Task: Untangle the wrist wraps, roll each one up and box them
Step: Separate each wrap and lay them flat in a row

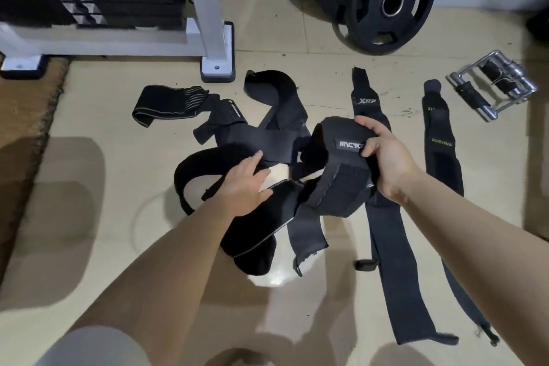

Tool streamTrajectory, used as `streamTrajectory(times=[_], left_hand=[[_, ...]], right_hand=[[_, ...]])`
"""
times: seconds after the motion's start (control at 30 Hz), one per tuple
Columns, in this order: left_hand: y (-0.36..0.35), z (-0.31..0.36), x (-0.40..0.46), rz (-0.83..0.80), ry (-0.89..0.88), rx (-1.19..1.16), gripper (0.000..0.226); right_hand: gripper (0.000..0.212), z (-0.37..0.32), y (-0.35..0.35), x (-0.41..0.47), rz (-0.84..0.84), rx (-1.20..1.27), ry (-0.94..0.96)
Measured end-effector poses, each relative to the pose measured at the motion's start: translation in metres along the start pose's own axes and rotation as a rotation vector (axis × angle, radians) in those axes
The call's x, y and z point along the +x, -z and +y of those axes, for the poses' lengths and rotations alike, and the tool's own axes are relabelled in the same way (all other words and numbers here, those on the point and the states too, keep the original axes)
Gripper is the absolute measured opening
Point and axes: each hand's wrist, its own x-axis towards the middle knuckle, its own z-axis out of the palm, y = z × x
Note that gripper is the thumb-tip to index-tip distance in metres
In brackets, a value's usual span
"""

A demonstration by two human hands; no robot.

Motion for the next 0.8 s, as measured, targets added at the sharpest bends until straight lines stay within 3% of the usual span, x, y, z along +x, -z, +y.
streamTrajectory(times=[0.07,0.17,0.23,0.33,0.4,0.53,0.7,0.8], left_hand=[[-0.01,0.01,0.016,-0.057,-0.082,-0.055,0.067],[-0.019,0.01,0.042,-0.097,-0.115,0.043,0.088],[-0.014,0.006,0.059,-0.098,-0.121,0.094,0.086],[-0.007,-0.005,0.077,-0.138,-0.078,0.041,0.06],[-0.013,-0.015,0.082,-0.184,-0.023,0.041,0.053],[-0.037,-0.031,0.082,-0.283,0.028,0.155,0.07],[-0.05,-0.053,0.067,-0.253,0.089,0.191,0.076],[-0.046,-0.072,0.048,-0.28,0.165,0.21,0.095]], right_hand=[[0.073,0.004,-0.004,0.005,0.015,-0.074,0.047],[0.077,0.013,-0.011,0.011,-0.01,-0.259,0.106],[0.076,0.016,-0.013,0.018,0.007,-0.289,0.133],[0.074,0.019,-0.012,0.031,0.127,-0.323,0.187],[0.074,0.02,-0.01,0.039,0.206,-0.404,0.232],[0.075,0.019,-0.006,0.052,0.203,-0.542,0.267],[0.074,0.024,-0.009,0.057,0.152,-0.589,0.25],[0.073,0.026,-0.013,0.054,0.153,-0.553,0.224]])
